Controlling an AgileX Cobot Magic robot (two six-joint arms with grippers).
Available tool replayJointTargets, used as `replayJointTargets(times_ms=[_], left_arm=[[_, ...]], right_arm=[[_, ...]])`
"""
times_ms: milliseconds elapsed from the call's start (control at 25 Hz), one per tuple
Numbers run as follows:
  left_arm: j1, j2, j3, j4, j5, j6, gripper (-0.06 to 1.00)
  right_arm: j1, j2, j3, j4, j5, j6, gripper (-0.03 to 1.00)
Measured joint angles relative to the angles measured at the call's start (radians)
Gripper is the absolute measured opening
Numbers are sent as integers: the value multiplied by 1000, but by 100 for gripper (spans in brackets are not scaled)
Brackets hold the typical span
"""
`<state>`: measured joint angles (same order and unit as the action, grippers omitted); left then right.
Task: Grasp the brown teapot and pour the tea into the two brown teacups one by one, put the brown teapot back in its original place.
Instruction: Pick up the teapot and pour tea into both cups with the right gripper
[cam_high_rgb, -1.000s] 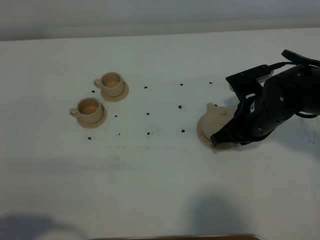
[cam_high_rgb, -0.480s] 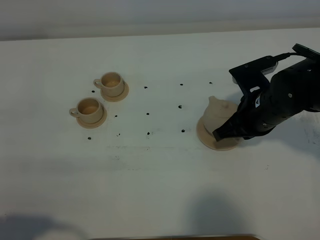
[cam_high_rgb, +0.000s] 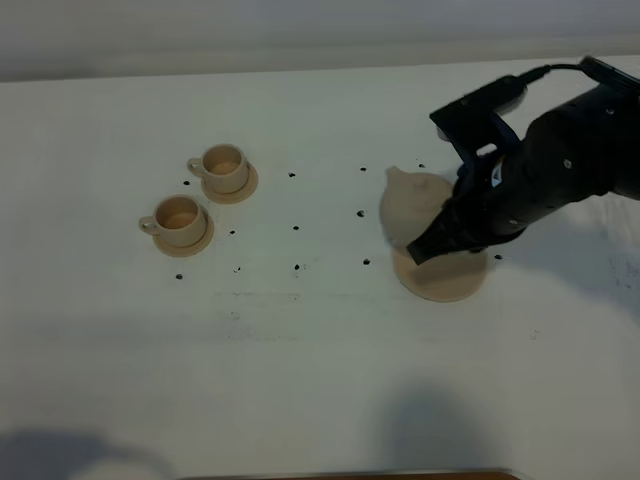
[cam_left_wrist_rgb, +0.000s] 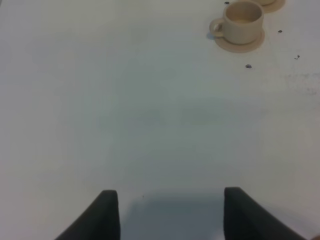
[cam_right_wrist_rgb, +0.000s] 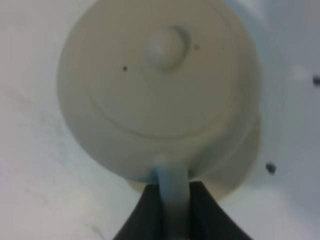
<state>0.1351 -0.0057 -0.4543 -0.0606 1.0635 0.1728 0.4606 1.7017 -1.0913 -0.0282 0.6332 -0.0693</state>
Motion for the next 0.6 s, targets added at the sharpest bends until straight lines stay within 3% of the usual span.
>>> replayJointTargets(times_ms=[600], left_arm=[[0, 0, 0, 0, 0, 0, 52]], right_arm=[[81, 138, -225, 39, 46, -222, 9]])
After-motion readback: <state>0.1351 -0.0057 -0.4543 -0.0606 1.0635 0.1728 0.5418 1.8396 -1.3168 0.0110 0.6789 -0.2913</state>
